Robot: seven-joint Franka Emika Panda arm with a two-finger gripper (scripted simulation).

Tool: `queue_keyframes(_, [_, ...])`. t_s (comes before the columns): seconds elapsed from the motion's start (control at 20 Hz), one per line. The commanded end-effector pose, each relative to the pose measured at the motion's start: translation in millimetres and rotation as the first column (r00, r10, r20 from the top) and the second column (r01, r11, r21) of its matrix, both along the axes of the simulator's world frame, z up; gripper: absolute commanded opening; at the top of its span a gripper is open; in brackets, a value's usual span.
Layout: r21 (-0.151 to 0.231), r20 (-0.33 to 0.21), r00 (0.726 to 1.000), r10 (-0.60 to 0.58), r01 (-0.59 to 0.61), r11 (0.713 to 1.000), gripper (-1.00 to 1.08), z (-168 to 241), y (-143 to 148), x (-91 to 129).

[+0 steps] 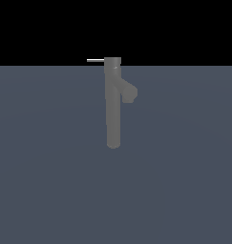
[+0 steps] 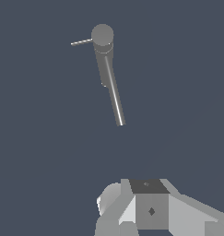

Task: Turn on the faucet by rotating a designated handle.

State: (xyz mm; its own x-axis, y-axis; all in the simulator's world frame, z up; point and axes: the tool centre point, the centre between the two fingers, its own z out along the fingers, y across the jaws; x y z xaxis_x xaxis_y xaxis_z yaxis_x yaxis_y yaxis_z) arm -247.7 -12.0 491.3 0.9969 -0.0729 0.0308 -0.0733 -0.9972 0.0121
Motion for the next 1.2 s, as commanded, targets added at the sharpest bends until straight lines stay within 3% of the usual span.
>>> queue_keyframes(0.0, [0.0, 0.0, 1.0, 0.0, 0.0, 1.0, -1.0, 0, 0, 0])
queue_keyframes(0.55, [0.001, -0.003, 1.0, 0.022, -0.022, 1.0, -1.0, -20, 4, 27])
queue_keyframes(1.15, [0.006, -0.012, 0.996, 0.088, -0.088, 0.996, -1.0, -78, 21, 106])
